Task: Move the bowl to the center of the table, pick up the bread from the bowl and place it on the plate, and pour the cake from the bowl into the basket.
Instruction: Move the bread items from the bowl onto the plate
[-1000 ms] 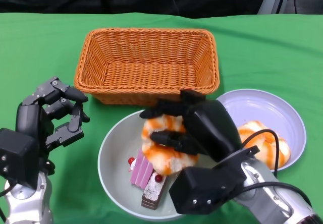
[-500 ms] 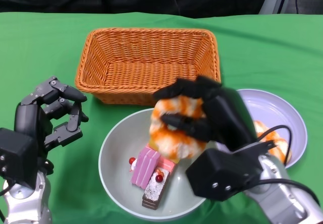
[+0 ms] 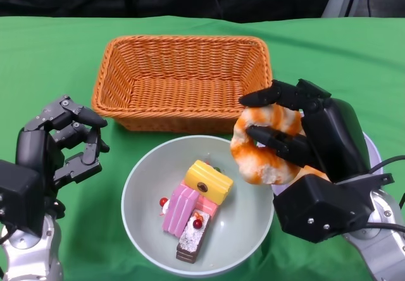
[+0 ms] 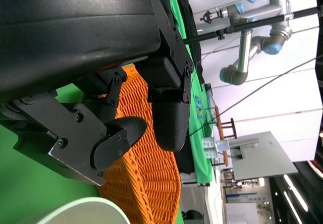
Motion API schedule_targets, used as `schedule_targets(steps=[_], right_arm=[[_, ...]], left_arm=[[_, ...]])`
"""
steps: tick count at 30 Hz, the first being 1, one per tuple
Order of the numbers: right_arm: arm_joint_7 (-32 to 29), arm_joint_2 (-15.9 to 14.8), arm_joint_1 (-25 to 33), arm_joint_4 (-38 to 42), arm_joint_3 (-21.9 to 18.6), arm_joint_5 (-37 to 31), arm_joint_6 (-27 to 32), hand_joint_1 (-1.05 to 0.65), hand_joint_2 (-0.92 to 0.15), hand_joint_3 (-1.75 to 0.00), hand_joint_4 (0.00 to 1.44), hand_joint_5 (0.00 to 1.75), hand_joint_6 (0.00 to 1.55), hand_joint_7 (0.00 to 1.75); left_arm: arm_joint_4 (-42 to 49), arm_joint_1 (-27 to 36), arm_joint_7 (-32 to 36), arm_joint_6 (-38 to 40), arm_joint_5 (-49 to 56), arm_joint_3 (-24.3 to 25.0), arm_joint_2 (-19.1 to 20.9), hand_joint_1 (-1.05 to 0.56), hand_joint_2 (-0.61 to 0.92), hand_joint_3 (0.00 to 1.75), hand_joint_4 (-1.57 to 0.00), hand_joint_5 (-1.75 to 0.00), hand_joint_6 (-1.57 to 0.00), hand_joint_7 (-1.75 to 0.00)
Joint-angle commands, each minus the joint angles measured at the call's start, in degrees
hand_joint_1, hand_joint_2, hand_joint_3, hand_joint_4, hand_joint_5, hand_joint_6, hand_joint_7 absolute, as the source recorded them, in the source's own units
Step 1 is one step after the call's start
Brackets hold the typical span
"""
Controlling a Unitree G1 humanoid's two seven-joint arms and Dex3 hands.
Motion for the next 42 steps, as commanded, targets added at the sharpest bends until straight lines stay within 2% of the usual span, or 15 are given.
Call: schedule_targets(steps=[1, 4, 8, 12, 18, 24, 31, 42], right_arm=[[-0.7, -2.1, 1.4, -3.0, -5.2, 2.6, 0.9, -0.24, -0.92, -0.06, 0.7, 1.67, 0.86, 0.77], [-0.2, -2.9, 2.0, -3.6, -7.1, 3.0, 1.3, -0.24, -0.92, -0.07, 0.69, 1.74, 0.85, 0.78], [-0.1, -4.3, 3.2, -3.6, -9.0, 2.4, 2.5, -0.26, -0.92, -0.09, 0.67, 1.74, 0.84, 0.78], [-1.0, -6.1, 3.8, -0.1, -10.8, 3.4, 0.9, -0.23, -0.92, -0.08, 0.68, 1.74, 0.84, 0.76], [-2.0, -7.6, 3.4, 4.3, -12.0, 3.7, -0.4, -0.19, -0.92, -0.05, 0.68, 1.74, 0.86, 0.74], [-2.1, -8.1, 2.9, 7.1, -12.6, 4.0, 0.9, -0.21, -0.92, -0.04, 0.68, 1.73, 0.87, 0.69], [-1.9, -8.0, 1.8, 7.9, -11.3, 2.7, 3.6, -0.21, -0.92, -0.03, 0.67, 1.68, 0.9, 0.6], [-2.4, -6.4, -4.1, 15.0, -7.9, 1.2, 7.2, -0.24, -0.92, -0.05, 0.64, 1.65, 0.95, 0.49]], left_arm=[[-0.2, -0.6, -0.7, -0.4, -0.6, 0.4, 1.4, -0.01, 0.54, 1.13, -0.8, -1.56, -0.81, -1.31], [-0.3, -0.5, -0.3, -0.3, -0.2, 0.3, 1.6, -0.01, 0.53, 1.15, -0.81, -1.56, -0.81, -1.31], [-0.8, -0.3, -0.8, 0.2, -0.8, 0.4, 1.4, 0.0, 0.52, 1.16, -0.81, -1.56, -0.81, -1.32], [-0.3, -0.4, -1.0, -0.1, -0.7, 0.4, 1.6, -0.01, 0.51, 1.18, -0.79, -1.57, -0.8, -1.33], [0.1, -0.4, -1.5, -0.3, -1.0, 0.7, 1.7, -0.01, 0.51, 1.19, -0.79, -1.57, -0.8, -1.33], [0.0, -0.2, -1.6, -0.8, -0.6, 0.6, 1.8, -0.01, 0.51, 1.18, -0.8, -1.57, -0.8, -1.33], [-0.3, -0.1, -1.6, -0.1, -0.6, 0.6, 1.8, -0.01, 0.52, 1.17, -0.79, -1.57, -0.81, -1.32], [-0.1, 0.1, -0.6, -1.0, 0.9, 0.1, 2.1, -0.01, 0.53, 1.15, -0.79, -1.57, -0.8, -1.32]])
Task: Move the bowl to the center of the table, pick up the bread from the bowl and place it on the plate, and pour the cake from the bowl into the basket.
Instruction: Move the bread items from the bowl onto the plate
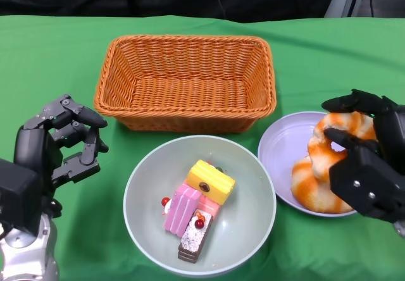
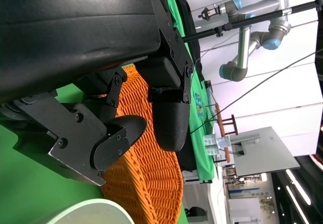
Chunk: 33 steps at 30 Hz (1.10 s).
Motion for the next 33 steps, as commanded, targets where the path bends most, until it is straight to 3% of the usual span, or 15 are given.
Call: schedule_targets(steps=[1, 13, 15, 24, 28, 33], right_arm=[[-0.7, 0.2, -3.5, 3.3, 0.8, 0.1, 1.0, -0.24, -0.92, -0.05, 0.64, 1.65, 0.95, 0.49], [-4.2, 0.4, -12.9, 18.6, 4.8, -1.0, -0.1, -0.23, -0.92, -0.06, 0.64, 1.64, 0.99, 0.4], [-5.2, 0.1, -14.3, 21.6, 5.2, -1.1, -0.9, -0.23, -0.92, -0.04, 0.67, 1.54, 1.0, 0.37], [-8.6, -0.6, -18.0, 32.3, 6.8, -1.8, -3.7, -0.24, -0.92, -0.02, 0.68, 1.44, 1.02, 0.31], [-11.4, -0.4, -19.8, 36.2, 8.2, -2.7, -4.5, -0.24, -0.91, 0.0, 0.74, 1.27, 1.08, 0.2], [-11.3, -0.1, -21.9, 39.1, 9.7, -2.8, -3.8, -0.24, -0.92, -0.01, 0.72, 1.28, 1.1, 0.15]], left_arm=[[0.1, 0.1, 1.0, -0.9, 0.5, -0.1, 1.1, -0.01, 0.53, 1.15, -0.79, -1.57, -0.8, -1.32], [0.8, -0.2, 1.8, -1.1, 0.8, -0.8, 0.8, -0.02, 0.52, 1.15, -0.79, -1.57, -0.81, -1.33], [0.9, -0.3, 1.4, -0.9, 0.3, -0.8, 0.6, -0.01, 0.53, 1.15, -0.79, -1.57, -0.8, -1.33], [1.5, -0.6, 0.7, -1.4, -0.5, -0.8, 0.5, -0.01, 0.53, 1.14, -0.79, -1.57, -0.81, -1.33], [1.9, -0.6, 0.4, -2.1, -0.5, -1.0, 0.8, 0.0, 0.54, 1.13, -0.79, -1.57, -0.81, -1.33], [1.9, -0.6, 0.3, -2.0, -0.7, -1.0, 0.7, -0.01, 0.54, 1.14, -0.79, -1.56, -0.81, -1.33]])
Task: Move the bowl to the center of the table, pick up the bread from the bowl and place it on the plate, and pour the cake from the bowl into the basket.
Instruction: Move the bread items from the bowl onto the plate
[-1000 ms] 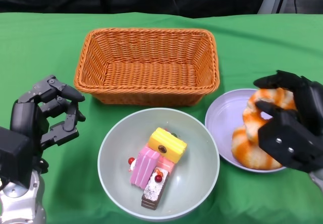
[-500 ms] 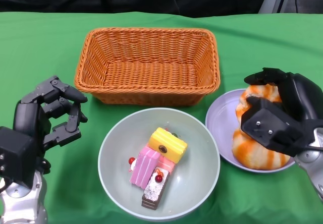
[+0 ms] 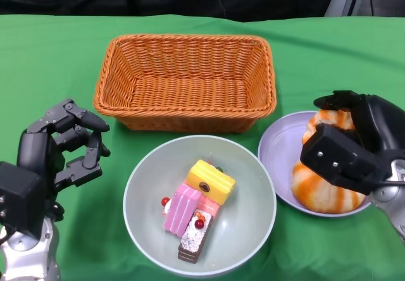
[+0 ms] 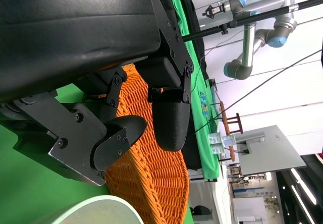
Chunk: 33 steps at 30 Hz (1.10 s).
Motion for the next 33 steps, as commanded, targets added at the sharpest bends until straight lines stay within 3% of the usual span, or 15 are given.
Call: schedule_targets(steps=[1, 14, 18, 21, 23, 25, 28, 33], right_arm=[[0.0, -0.5, -2.5, 2.3, 1.3, -0.4, 1.0, -0.24, -0.92, -0.01, 0.71, 1.27, 1.1, 0.14], [4.0, -0.6, -4.0, 4.5, 5.6, -1.0, 4.7, -0.27, -0.89, 0.0, 0.71, 1.19, 1.13, 0.05], [6.3, -1.1, -3.5, 3.1, 6.2, -1.2, 6.1, -0.28, -0.9, 0.0, 0.69, 1.08, 1.09, 0.01], [8.6, -1.8, -3.2, 1.8, 6.9, -1.7, 7.1, -0.29, -0.92, -0.02, 0.65, 0.82, 0.93, 0.0], [9.2, -2.0, -2.9, 0.9, 7.5, -2.3, 7.8, -0.33, -0.92, -0.01, 0.67, 0.41, 0.81, 0.0], [10.0, -2.1, -2.6, -0.1, 8.1, -2.9, 9.4, -0.39, -0.92, -0.02, 0.58, 0.18, 0.66, 0.0], [10.2, -2.3, -2.1, -1.6, 9.1, -3.7, 10.8, -0.47, -0.92, -0.05, 0.47, 0.06, 0.52, 0.0], [9.9, -2.4, -1.5, -3.1, 9.8, -4.7, 12.1, -0.55, -0.92, -0.08, 0.39, 0.0, 0.41, 0.0]], left_arm=[[0.0, -0.6, -0.8, -0.8, -0.7, 0.3, 0.6, -0.01, 0.54, 1.14, -0.79, -1.56, -0.81, -1.33], [0.0, -0.5, -0.6, -1.2, 0.0, 0.1, 0.6, -0.01, 0.54, 1.15, -0.78, -1.57, -0.8, -1.33], [0.0, -0.5, -1.4, -1.0, -0.8, 0.3, 0.6, 0.0, 0.55, 1.14, -0.78, -1.58, -0.8, -1.34], [0.0, -0.5, -1.2, -0.9, -0.6, 0.3, 0.7, 0.0, 0.55, 1.13, -0.79, -1.57, -0.8, -1.34], [0.4, -0.7, -1.3, -1.0, -0.7, 0.3, 0.8, 0.0, 0.56, 1.13, -0.79, -1.57, -0.8, -1.34], [0.6, -0.7, -1.2, -1.0, -0.5, 0.3, 0.9, -0.01, 0.55, 1.12, -0.79, -1.57, -0.8, -1.33], [0.6, -0.6, -1.5, -1.2, -0.5, 0.2, 0.9, -0.01, 0.55, 1.12, -0.78, -1.57, -0.8, -1.34], [0.3, -0.5, -1.0, -1.0, -0.1, 0.1, 0.8, -0.01, 0.55, 1.12, -0.79, -1.57, -0.8, -1.34]])
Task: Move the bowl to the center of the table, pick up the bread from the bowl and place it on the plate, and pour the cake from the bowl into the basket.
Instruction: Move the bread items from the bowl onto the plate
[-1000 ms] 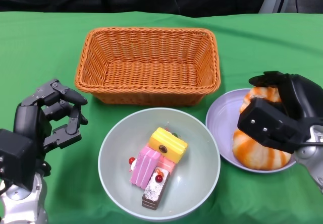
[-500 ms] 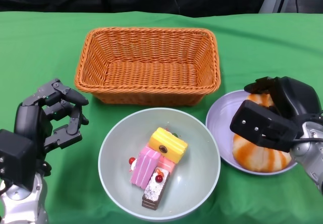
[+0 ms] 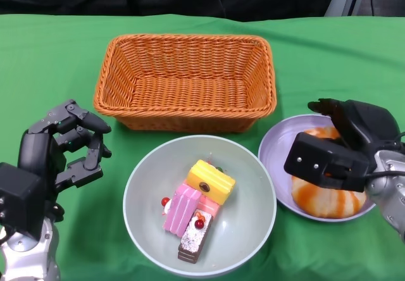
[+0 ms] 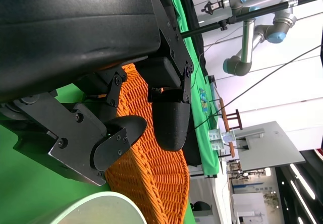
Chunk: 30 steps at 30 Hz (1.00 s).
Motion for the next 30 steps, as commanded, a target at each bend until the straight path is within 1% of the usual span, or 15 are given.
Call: schedule_targets(steps=[1, 5, 10, 13, 17, 20, 25, 30], right_arm=[[-0.2, -1.2, 0.9, -1.1, 0.4, -0.5, 0.7, -0.57, -0.92, -0.09, 0.38, 0.0, 0.4, 0.0], [0.9, -1.4, 1.1, -1.8, 0.3, 0.1, 0.2, -0.59, -0.92, -0.1, 0.38, 0.0, 0.41, 0.01], [-0.1, -1.3, 1.5, -2.2, 0.5, -0.1, -0.2, -0.63, -0.92, -0.11, 0.38, 0.0, 0.43, 0.01], [-1.8, -1.1, 1.9, -2.5, -0.2, 0.5, -1.4, -0.64, -0.92, -0.09, 0.39, 0.01, 0.43, 0.01], [-4.6, -1.2, 3.1, -5.2, -1.8, 1.8, -4.4, -0.68, -0.92, -0.16, 0.38, 0.01, 0.4, 0.01], [-5.1, -1.4, 4.4, -8.4, -3.3, 3.0, -6.8, -0.69, -0.92, -0.18, 0.39, 0.01, 0.41, 0.01], [-2.2, -1.3, 8.6, -19.9, -5.8, 5.7, -8.8, -0.72, -0.92, -0.21, 0.42, 0.02, 0.44, 0.02], [2.9, -0.6, 14.3, -33.5, -7.9, 8.4, -7.2, -0.75, -0.92, -0.23, 0.45, 0.03, 0.45, 0.02]], left_arm=[[-0.1, -0.4, 0.5, -0.5, 0.1, 0.2, 0.7, -0.01, 0.55, 1.12, -0.79, -1.57, -0.8, -1.34], [0.3, -0.4, 1.2, -0.9, 1.2, -0.1, 1.0, -0.01, 0.55, 1.13, -0.78, -1.56, -0.79, -1.34], [0.3, -0.4, 0.8, -0.9, 0.7, 0.1, 0.9, -0.01, 0.54, 1.13, -0.78, -1.57, -0.8, -1.34], [0.5, -0.5, 0.3, -1.1, 0.3, 0.2, 0.9, -0.02, 0.54, 1.13, -0.78, -1.57, -0.79, -1.35], [0.7, -0.4, 0.3, -1.1, 0.2, 0.1, 1.0, -0.01, 0.55, 1.12, -0.79, -1.57, -0.79, -1.35], [0.8, -0.5, 0.5, -1.2, 0.4, 0.1, 1.1, -0.01, 0.55, 1.12, -0.78, -1.57, -0.79, -1.35], [1.3, -0.9, -0.2, -1.0, -0.1, 0.3, 1.3, -0.01, 0.56, 1.12, -0.77, -1.57, -0.79, -1.35], [1.7, -1.2, -0.7, -0.8, -0.8, 0.6, 1.2, -0.01, 0.56, 1.1, -0.79, -1.57, -0.8, -1.35]])
